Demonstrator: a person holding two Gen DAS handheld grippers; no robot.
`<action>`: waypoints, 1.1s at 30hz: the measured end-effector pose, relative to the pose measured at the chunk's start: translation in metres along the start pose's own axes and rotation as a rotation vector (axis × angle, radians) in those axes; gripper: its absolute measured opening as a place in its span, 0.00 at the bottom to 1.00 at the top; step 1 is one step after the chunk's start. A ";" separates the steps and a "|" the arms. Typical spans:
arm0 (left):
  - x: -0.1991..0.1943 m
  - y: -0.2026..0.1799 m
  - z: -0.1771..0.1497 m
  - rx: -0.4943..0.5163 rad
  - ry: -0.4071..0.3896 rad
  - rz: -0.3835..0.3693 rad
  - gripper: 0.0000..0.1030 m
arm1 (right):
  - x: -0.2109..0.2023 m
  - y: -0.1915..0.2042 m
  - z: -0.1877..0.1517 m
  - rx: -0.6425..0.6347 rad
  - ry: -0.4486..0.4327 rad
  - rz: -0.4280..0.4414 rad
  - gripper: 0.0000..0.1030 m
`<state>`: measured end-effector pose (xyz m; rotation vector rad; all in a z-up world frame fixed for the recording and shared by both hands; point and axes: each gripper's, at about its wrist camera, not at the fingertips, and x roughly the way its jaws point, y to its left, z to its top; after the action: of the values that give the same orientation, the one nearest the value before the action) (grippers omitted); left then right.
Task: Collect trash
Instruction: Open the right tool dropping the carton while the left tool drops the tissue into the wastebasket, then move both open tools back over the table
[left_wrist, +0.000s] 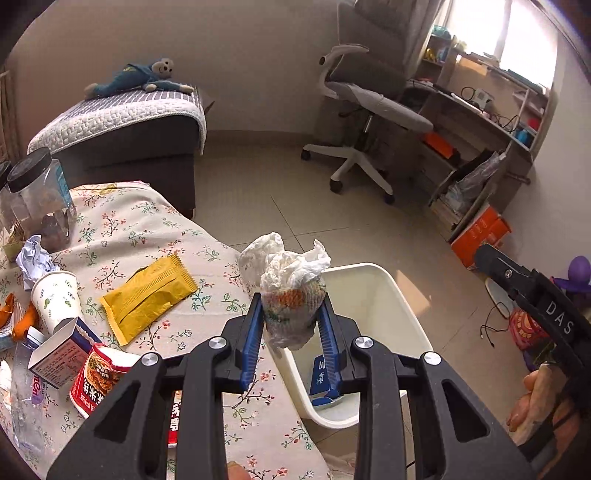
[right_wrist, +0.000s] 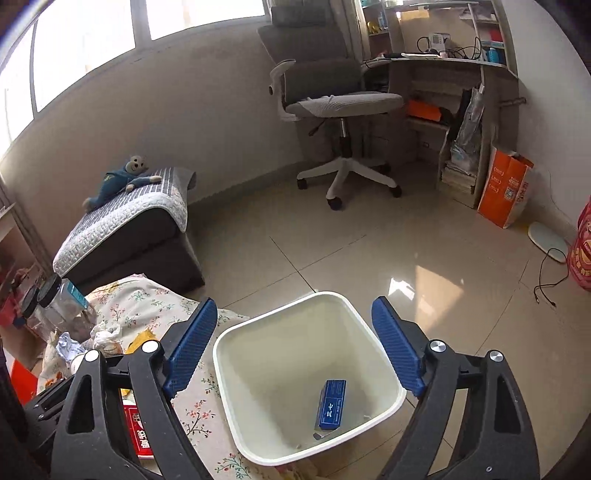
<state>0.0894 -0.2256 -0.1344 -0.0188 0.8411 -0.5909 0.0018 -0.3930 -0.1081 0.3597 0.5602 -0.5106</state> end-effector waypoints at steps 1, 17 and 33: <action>0.004 -0.006 0.000 0.003 0.007 -0.010 0.29 | 0.000 -0.004 0.001 0.008 -0.006 -0.010 0.82; 0.034 -0.065 0.023 -0.006 0.035 -0.105 0.67 | -0.014 -0.043 0.003 -0.022 -0.118 -0.242 0.93; -0.044 -0.023 0.009 0.007 -0.257 0.313 0.89 | -0.033 0.018 -0.015 -0.123 -0.192 -0.213 0.93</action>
<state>0.0617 -0.2244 -0.0925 0.0419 0.5771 -0.2888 -0.0184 -0.3598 -0.0979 0.1322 0.4434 -0.7042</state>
